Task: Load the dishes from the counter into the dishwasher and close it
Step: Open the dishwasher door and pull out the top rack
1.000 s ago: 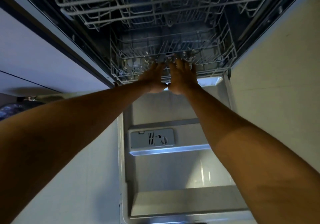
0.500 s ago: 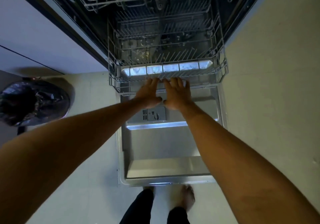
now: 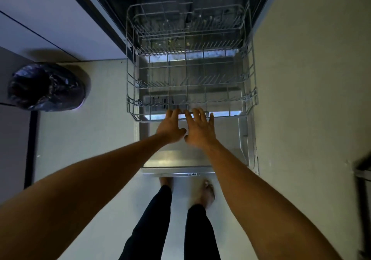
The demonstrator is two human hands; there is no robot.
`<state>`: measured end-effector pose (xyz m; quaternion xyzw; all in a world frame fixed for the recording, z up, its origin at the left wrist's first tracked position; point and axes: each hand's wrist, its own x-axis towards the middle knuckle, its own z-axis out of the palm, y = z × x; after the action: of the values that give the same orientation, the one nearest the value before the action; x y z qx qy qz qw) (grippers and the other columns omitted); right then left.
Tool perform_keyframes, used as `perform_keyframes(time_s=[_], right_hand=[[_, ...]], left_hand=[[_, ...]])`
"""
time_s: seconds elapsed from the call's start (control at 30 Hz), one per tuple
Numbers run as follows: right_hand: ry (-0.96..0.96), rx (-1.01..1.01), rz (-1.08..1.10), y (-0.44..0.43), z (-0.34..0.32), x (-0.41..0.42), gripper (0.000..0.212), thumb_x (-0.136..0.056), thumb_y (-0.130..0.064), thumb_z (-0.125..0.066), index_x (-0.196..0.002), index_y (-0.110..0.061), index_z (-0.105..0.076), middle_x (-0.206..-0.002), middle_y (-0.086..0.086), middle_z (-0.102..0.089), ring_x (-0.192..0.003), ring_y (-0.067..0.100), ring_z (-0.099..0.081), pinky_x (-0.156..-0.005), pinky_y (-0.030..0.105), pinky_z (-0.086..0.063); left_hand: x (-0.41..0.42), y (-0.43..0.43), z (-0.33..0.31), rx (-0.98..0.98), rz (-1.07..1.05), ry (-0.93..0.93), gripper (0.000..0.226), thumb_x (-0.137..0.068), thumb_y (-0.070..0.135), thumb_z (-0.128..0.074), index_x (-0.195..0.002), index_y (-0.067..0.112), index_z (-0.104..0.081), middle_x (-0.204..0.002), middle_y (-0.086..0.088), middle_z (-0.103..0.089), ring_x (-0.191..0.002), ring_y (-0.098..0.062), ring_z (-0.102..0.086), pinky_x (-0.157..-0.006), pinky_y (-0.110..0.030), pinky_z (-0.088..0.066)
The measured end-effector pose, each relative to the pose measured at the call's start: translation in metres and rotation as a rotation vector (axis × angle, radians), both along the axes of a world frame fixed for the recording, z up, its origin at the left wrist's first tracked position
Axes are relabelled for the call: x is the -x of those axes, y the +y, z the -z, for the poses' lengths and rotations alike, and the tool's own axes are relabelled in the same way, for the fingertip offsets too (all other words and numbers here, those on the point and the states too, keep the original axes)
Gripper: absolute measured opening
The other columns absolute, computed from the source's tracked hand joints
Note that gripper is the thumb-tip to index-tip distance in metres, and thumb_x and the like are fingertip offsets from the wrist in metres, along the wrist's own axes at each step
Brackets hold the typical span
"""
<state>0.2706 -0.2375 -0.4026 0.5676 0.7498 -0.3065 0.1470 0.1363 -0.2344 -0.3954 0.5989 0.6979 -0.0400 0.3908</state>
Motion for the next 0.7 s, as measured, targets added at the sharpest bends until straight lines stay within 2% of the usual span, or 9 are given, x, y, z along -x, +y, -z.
perform_keyframes(time_s=[0.1, 0.2, 0.27, 0.37, 0.5, 0.7], right_hand=[[0.021, 0.044, 0.006, -0.033, -0.005, -0.005, 0.100, -0.088, -0.037, -0.068, -0.159, -0.028, 0.002, -0.167, 0.005, 0.004, -0.153, 0.027, 0.011, -0.121, 0.061, -0.003], [0.048, 0.077, 0.021, -0.061, -0.011, -0.010, 0.102, -0.087, -0.036, -0.070, -0.159, -0.028, 0.002, -0.167, 0.005, 0.002, -0.153, 0.027, 0.008, -0.118, 0.059, -0.020], [0.044, 0.081, 0.024, -0.079, -0.014, -0.012, 0.103, -0.087, -0.036, -0.071, -0.159, -0.029, 0.003, -0.167, 0.004, 0.001, -0.153, 0.027, 0.006, -0.115, 0.058, -0.027], [0.024, 0.071, 0.019, -0.103, -0.017, -0.014, 0.106, -0.085, -0.036, -0.073, -0.159, -0.030, 0.003, -0.167, 0.005, -0.002, -0.153, 0.027, 0.003, -0.114, 0.060, -0.027], [0.015, 0.084, 0.009, -0.106, -0.020, -0.015, 0.108, -0.086, -0.033, -0.073, -0.159, -0.030, 0.006, -0.167, 0.004, 0.004, -0.154, 0.027, 0.007, -0.115, 0.061, -0.025], [0.033, 0.117, -0.002, -0.099, -0.025, -0.017, 0.102, -0.088, -0.029, -0.071, -0.159, -0.029, 0.002, -0.167, 0.004, -0.002, -0.154, 0.028, 0.002, -0.113, 0.058, -0.032]], left_hand=[[-0.003, -0.033, -0.004, 0.020, -0.012, -0.010, 0.072, -0.083, 0.020, -0.072, -0.144, 0.019, -0.034, -0.149, -0.008, -0.030, -0.112, -0.031, -0.058, -0.080, -0.036, -0.051], [-0.008, -0.060, -0.007, 0.058, -0.030, -0.021, 0.072, -0.083, 0.019, -0.072, -0.144, 0.019, -0.034, -0.150, -0.008, -0.029, -0.114, -0.031, -0.057, -0.084, -0.038, -0.052], [-0.011, -0.075, -0.010, 0.078, -0.036, -0.027, 0.071, -0.085, 0.019, -0.071, -0.145, 0.016, -0.034, -0.150, -0.009, -0.028, -0.119, -0.031, -0.055, -0.087, -0.036, -0.050], [-0.013, -0.095, -0.013, 0.102, -0.032, -0.028, 0.072, -0.085, 0.020, -0.071, -0.146, 0.014, -0.033, -0.150, -0.011, -0.028, -0.122, -0.032, -0.053, -0.090, -0.037, -0.049], [-0.014, -0.107, -0.014, 0.096, -0.027, -0.047, 0.082, -0.084, 0.020, -0.073, -0.151, 0.013, -0.027, -0.154, -0.011, -0.023, -0.125, -0.033, -0.051, -0.092, -0.038, -0.052], [-0.010, -0.095, -0.024, 0.138, -0.010, -0.026, 0.074, -0.088, 0.023, -0.068, -0.150, 0.016, -0.030, -0.155, -0.009, -0.027, -0.130, -0.030, -0.047, -0.095, -0.035, -0.046]])
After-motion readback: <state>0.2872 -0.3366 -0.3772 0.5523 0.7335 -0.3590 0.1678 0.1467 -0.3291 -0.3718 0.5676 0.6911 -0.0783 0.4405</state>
